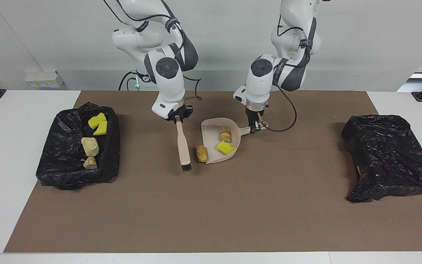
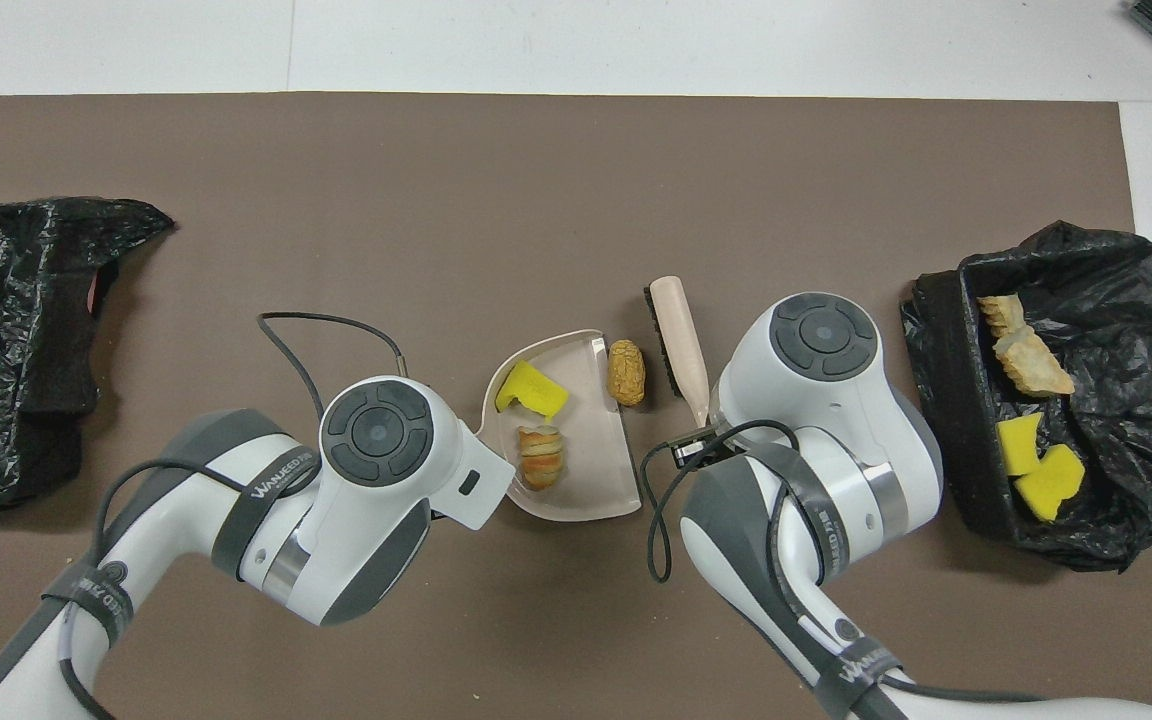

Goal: Sweep and dump trash in bin

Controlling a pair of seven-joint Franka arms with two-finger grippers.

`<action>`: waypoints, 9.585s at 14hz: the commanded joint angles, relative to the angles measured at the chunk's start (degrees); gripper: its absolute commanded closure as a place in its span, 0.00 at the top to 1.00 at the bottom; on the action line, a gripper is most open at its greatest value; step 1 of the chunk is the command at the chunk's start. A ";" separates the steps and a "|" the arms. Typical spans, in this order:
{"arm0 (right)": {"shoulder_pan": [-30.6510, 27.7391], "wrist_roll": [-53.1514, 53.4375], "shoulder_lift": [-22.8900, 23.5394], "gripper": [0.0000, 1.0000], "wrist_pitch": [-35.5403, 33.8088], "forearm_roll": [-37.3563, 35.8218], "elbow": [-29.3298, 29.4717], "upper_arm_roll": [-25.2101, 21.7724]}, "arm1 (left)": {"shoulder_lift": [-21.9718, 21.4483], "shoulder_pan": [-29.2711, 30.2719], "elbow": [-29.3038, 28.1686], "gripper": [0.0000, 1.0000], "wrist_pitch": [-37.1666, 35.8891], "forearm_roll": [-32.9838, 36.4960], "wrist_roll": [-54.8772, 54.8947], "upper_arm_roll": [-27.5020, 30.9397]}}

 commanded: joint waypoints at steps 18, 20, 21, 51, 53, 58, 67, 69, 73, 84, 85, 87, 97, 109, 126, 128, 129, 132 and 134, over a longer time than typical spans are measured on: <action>7.15 16.81 -12.45 0.00 -10.12 9.78 -5.68 0.89 | 3.03 15.10 10.77 0.00 -5.08 -3.57 17.15 0.53; 12.66 20.95 -17.18 0.00 -7.40 10.04 -10.94 0.89 | 3.83 18.88 15.60 0.00 -9.20 -3.91 20.95 0.62; 14.17 21.49 -18.95 0.00 -6.00 10.83 -13.58 0.89 | 3.92 20.64 17.28 0.00 -10.88 -4.27 22.70 0.62; 8.24 29.67 -14.93 1.00 8.26 13.24 -13.18 0.36 | 12.28 55.39 40.16 0.00 -10.81 31.30 60.88 0.97; 3.49 29.58 -14.31 1.00 7.73 9.18 -9.93 0.28 | 10.00 54.07 36.21 0.00 -10.11 37.54 55.53 0.97; -7.42 20.20 -10.45 1.00 0.20 3.74 4.21 0.28 | 6.30 52.39 29.87 0.00 -8.26 49.24 47.60 0.97; -12.27 18.77 -11.41 1.00 -15.46 -4.88 20.31 -0.07 | 1.82 42.11 28.02 0.00 -27.23 64.12 30.81 0.45; -12.27 18.86 -11.50 1.00 -18.62 -5.16 22.77 -0.07 | 0.94 40.62 28.46 0.00 -29.87 60.97 30.54 0.36; -12.71 17.99 -11.15 1.00 -20.83 -5.42 26.90 -0.07 | -0.03 37.37 28.99 0.00 -37.42 50.50 23.71 0.10; -12.53 14.29 -11.50 1.00 -24.52 -7.36 27.79 -0.33 | -1.62 30.60 27.93 0.00 -40.16 15.27 -22.67 -0.17; -12.01 14.20 -11.50 1.00 -25.66 -7.27 27.88 -1.82 | -1.70 29.38 27.93 0.00 -39.81 13.16 -27.07 -0.17; -11.92 14.12 -11.41 1.00 -27.16 -7.01 28.05 -3.23 | -1.79 27.09 27.93 0.00 -38.76 8.15 -35.16 -0.26; -8.84 7.44 -8.25 1.00 -29.36 -7.53 34.12 -7.90 | 1.97 7.41 24.06 0.00 -18.91 -5.49 -63.14 -0.17; -8.05 -0.12 -8.33 1.00 -29.53 -6.04 34.21 -13.96 | 18.95 -6.94 24.15 0.54 5.54 -5.41 -84.07 -0.17; -6.47 -0.12 -9.65 1.00 -30.33 -1.73 31.66 -13.96 | 11.31 21.61 32.94 1.00 -13.51 -5.94 -55.36 0.00; -6.82 -0.12 -9.65 1.00 -30.24 -1.64 31.66 -13.96 | 8.77 23.73 32.77 1.00 -15.98 -5.94 -49.73 0.79; -6.91 -0.04 -9.65 1.00 -30.24 -1.64 31.74 -14.05 | 7.88 25.48 32.77 1.00 -17.56 -5.94 -46.57 0.80; -6.91 0.50 -9.56 1.00 -29.98 -1.73 31.83 -14.05 | 5.42 30.22 32.68 1.00 -20.99 -5.94 -39.18 0.80; -6.99 0.49 -9.56 1.00 -29.98 -1.64 31.83 -14.05 | 3.58 30.94 31.98 1.00 -22.40 -5.85 -37.75 1.06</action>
